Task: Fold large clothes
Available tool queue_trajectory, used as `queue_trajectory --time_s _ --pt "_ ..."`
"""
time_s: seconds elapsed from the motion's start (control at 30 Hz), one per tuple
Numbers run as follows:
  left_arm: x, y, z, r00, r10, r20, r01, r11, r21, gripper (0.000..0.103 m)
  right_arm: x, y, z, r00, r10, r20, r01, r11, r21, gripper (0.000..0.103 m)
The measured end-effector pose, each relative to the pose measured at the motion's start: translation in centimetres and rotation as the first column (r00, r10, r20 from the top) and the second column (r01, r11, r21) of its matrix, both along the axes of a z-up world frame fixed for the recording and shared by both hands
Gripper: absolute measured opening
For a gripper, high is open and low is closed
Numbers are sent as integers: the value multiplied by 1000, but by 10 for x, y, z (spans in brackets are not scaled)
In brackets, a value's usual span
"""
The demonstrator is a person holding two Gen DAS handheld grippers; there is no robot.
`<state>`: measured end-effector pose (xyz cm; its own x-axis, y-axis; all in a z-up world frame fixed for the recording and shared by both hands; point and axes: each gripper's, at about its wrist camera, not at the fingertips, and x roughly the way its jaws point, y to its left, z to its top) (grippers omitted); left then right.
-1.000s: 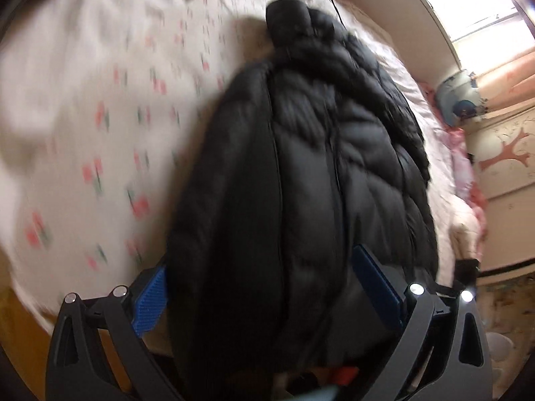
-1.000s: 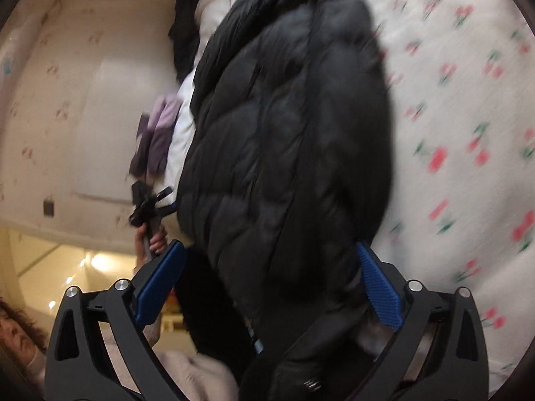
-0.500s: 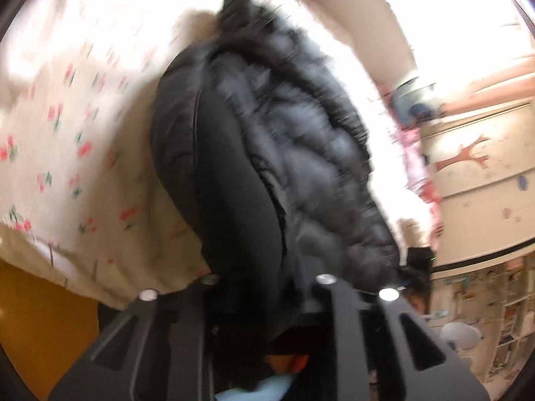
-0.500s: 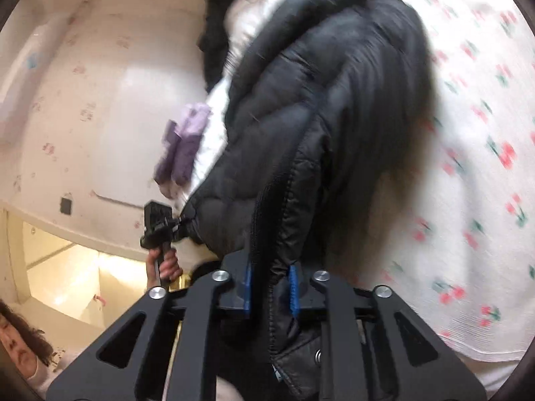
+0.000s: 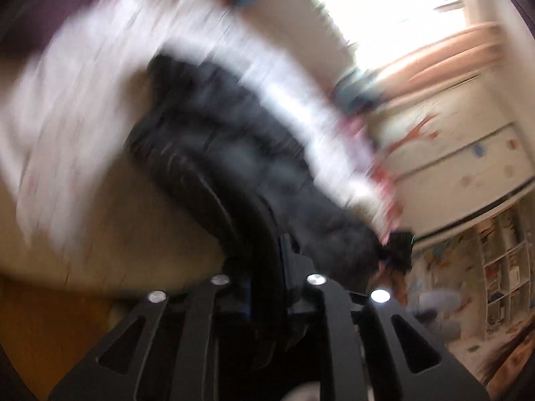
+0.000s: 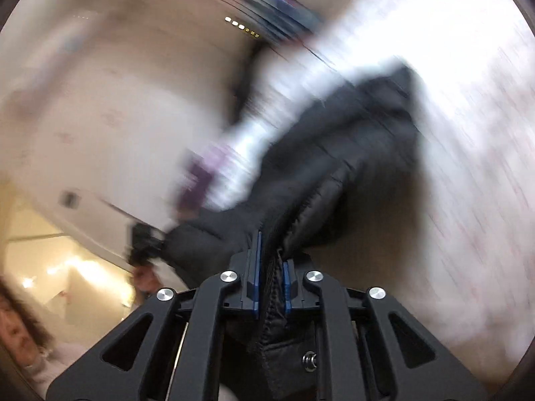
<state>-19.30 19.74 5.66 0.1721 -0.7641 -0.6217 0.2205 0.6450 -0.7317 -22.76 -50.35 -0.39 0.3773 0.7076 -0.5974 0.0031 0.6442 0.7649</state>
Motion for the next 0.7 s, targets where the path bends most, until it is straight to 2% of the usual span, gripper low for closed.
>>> queue_trajectory --time_s 0.03,0.07,0.1,0.17,0.2,0.23,0.27,0.33,0.37,0.4,0.43,0.47,0.5,0.53,0.57,0.6,0.63,0.7 --pt "-4 9 -26 998 11 -61 -7 998 70 24 -10 -3 -19 997 -24 -68 19 997 -79 16" --pt "-10 25 -54 989 48 -139 -28 989 147 24 -24 -15 -36 990 -81 -115 69 992 -105 16" --pt "-17 45 -71 978 108 -181 -76 981 177 24 -32 -23 -37 988 -117 -99 111 992 -64 16" --pt "-25 77 -67 967 208 -144 -182 968 175 25 -41 -36 -18 983 -184 -2 184 983 0 16" --pt "-24 86 -55 967 238 -94 -222 962 159 26 -36 -34 -4 981 -188 53 187 982 26 16" --pt "-22 90 -37 965 260 -17 -256 959 120 33 -27 -32 4 981 -176 86 172 984 51 16" --pt "-20 90 -22 962 270 43 -273 960 64 50 -12 -18 13 982 -138 131 126 988 92 20" --pt "-14 72 2 949 266 166 -250 962 -112 68 11 10 14 987 -67 143 53 994 99 31" --pt "-12 61 2 952 246 180 -219 963 -155 68 21 28 7 991 -29 129 19 997 80 38" --pt "-6 44 -5 963 208 170 -177 968 -180 68 33 47 -12 997 15 81 -17 1000 24 39" --pt "-1 27 -16 974 171 148 -145 975 -170 68 41 57 -30 999 39 26 -38 998 -45 39" --pt "8 2 -40 988 118 102 -109 990 -93 68 46 62 -52 998 47 -41 -52 990 -133 39" --pt "13 -12 -59 994 84 63 -83 996 -15 68 48 58 -74 996 32 -86 -45 987 -157 23" --pt "17 -26 -84 999 52 6 -53 993 109 64 45 49 -80 995 -8 -102 -2 995 -95 19" --pt "20 -35 -108 997 32 -63 -18 977 215 57 42 35 -77 993 -49 -108 46 998 -31 18" --pt "20 -35 -111 996 29 -82 -10 976 218 57 40 29 -67 995 -60 -82 57 997 -46 19" --pt "19 -33 -103 997 34 -63 -20 978 208 57 42 24 -47 999 -52 -16 51 997 -63 20" --pt "26 -31 -57 997 44 64 -56 978 202 57 60 18 -13 994 -53 93 62 994 -90 28"
